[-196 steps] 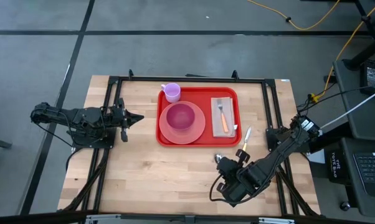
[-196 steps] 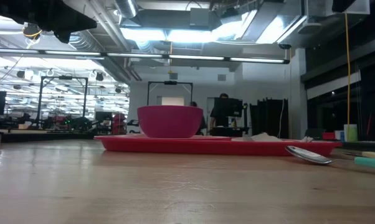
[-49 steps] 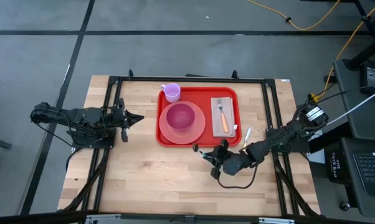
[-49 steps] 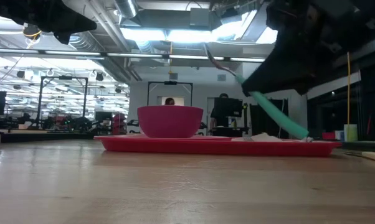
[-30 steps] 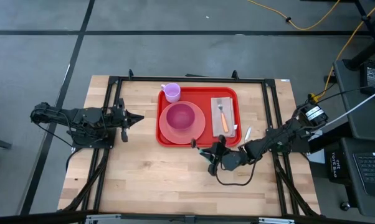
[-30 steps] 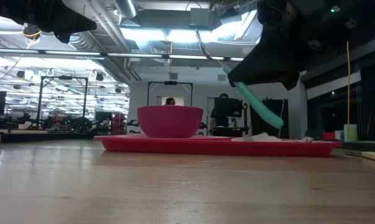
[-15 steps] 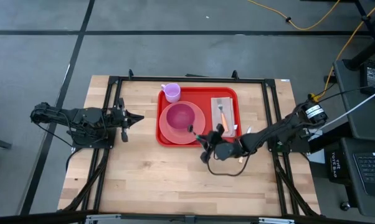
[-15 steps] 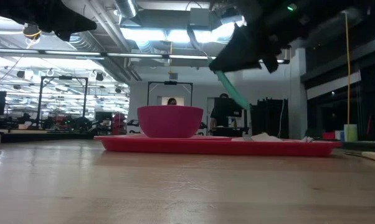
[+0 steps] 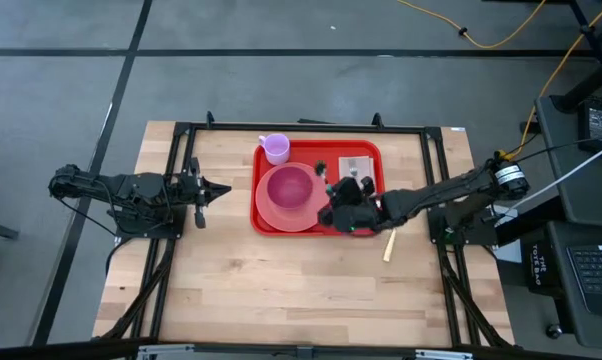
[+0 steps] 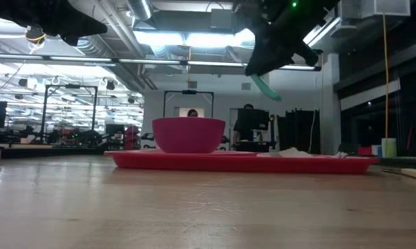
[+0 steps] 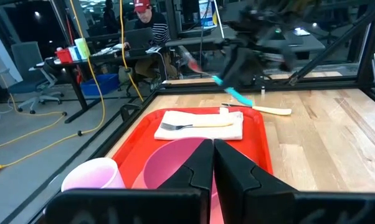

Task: Set up tray
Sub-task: Put the blue spoon on the brown table napkin to the left of the orange fork

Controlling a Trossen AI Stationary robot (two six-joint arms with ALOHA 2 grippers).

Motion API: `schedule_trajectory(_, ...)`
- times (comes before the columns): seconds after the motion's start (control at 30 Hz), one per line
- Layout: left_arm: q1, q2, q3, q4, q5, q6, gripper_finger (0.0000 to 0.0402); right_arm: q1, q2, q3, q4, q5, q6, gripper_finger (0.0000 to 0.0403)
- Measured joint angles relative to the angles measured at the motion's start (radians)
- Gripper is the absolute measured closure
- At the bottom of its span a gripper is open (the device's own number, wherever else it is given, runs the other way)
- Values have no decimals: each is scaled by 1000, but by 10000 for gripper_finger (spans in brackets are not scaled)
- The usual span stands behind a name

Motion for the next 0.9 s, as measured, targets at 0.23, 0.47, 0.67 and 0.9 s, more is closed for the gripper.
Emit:
schedule_trajectory(0.23, 0, 0, 0, 0, 0, 0, 395, -92, 0, 36, -170, -56, 122, 352)
schedule_trajectory(0.47, 0, 0, 0, 0, 0, 0, 396, -162, 0, 38, -245, -175, 189, 352)
schedule_trajectory(0.67, 0, -1, 0, 4, 12, 8, 398, -177, 0, 38, -270, -186, 180, 352)
schedule_trajectory(0.9, 0, -85, -5, -43, 64, 2, 398, -177, 0, 38, -276, -187, 149, 352)
